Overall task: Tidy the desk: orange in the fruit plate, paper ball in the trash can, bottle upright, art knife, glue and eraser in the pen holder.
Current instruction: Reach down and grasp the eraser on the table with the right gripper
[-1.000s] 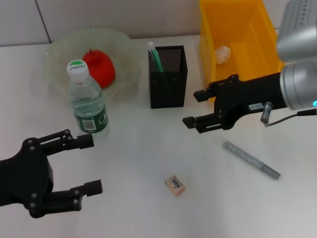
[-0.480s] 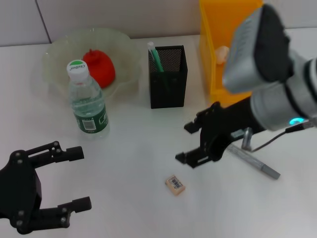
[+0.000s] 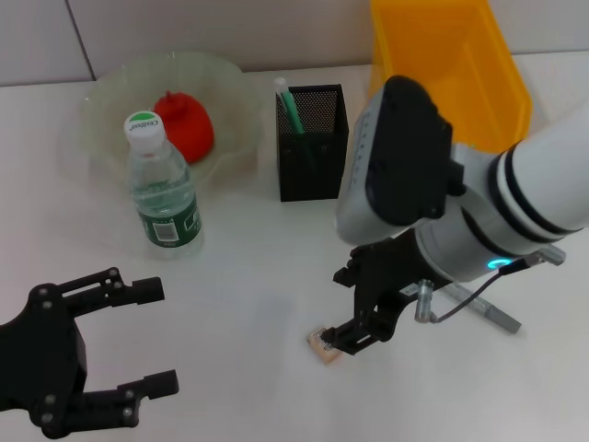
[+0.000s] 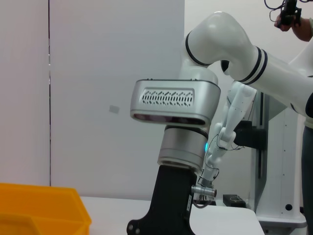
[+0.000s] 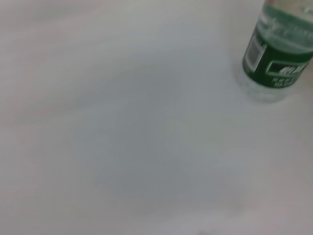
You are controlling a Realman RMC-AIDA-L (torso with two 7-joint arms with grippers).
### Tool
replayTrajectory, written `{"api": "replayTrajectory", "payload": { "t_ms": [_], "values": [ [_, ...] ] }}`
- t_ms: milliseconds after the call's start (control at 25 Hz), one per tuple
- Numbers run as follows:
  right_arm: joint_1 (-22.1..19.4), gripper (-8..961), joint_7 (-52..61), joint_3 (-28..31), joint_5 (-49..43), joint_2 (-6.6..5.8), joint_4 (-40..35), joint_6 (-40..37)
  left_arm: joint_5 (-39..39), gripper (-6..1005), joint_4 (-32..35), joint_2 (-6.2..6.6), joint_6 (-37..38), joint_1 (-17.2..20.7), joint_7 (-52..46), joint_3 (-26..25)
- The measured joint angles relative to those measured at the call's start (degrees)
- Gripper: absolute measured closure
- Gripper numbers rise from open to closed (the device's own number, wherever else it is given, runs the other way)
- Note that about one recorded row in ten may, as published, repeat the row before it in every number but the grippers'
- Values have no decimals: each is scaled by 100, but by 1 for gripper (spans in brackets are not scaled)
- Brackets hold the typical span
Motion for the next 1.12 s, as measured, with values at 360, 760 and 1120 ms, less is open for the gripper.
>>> {"api": "replayTrajectory", "payload": {
  "t_ms": [360,760,1120],
  "values": [
    [81,246,108,-345,-124,4,181,252,2,198,-2,-31,19,7,4,0],
    [204,246,161,-482,-125,9,646,579,63,198,-2,-37,15,-20,-4,1],
    [449,245,207,-587,-116,17,1075,687,86,198,-2,-57,6,-48,-17,0]
  ]
}}
